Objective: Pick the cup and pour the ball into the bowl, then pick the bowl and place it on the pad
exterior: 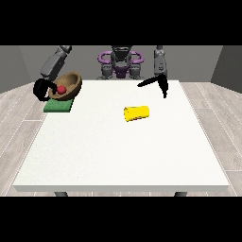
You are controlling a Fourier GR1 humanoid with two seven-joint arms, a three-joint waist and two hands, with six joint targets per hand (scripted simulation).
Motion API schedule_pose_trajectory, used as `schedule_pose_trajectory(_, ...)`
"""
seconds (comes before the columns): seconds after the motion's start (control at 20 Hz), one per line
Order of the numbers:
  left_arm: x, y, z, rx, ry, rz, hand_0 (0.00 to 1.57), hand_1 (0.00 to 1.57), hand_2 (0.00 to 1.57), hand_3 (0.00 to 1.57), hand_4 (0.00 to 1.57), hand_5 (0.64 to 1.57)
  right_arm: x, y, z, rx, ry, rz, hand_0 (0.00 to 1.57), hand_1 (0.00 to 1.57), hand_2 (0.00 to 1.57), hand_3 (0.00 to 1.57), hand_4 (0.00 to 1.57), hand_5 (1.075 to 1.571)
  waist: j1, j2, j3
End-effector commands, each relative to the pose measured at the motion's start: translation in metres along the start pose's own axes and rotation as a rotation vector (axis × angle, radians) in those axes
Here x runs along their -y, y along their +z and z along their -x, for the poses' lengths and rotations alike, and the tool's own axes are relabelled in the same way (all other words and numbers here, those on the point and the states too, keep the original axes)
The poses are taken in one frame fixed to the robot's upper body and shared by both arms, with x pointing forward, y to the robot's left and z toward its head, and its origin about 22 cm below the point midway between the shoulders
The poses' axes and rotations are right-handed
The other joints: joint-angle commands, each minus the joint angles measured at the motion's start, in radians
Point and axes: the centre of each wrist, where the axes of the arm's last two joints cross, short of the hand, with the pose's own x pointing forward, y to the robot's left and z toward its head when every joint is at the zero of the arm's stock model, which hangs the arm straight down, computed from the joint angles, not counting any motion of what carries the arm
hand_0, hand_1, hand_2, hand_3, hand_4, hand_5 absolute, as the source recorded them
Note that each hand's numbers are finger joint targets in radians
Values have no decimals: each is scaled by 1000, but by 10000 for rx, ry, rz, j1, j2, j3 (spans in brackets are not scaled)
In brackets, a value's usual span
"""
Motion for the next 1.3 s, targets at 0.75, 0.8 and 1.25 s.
schedule_pose_trajectory(0.75, -15, 1, -82, 1693, -37, -370, 0, 0, 0, 0, 0, 1563, 86, 24, -41, 1964, 279, 547, 1571, 1571, 1571, 212, 1007, 1571, 87, 1596, 6)
schedule_pose_trajectory(0.8, -21, -9, -90, 2237, -278, -578, 0, 0, 0, 0, 0, 1564, 75, 16, -49, 2189, -423, 590, 1571, 1571, 1571, 0, 910, 1568, 143, 2044, 7)
schedule_pose_trajectory(1.25, -19, -3, -70, 1260, 149, -182, 0, 0, 0, 0, 0, 1566, 77, 18, -44, 660, 463, 417, 1571, 1571, 1571, 1038, 732, 1570, 103, 1043, -11)
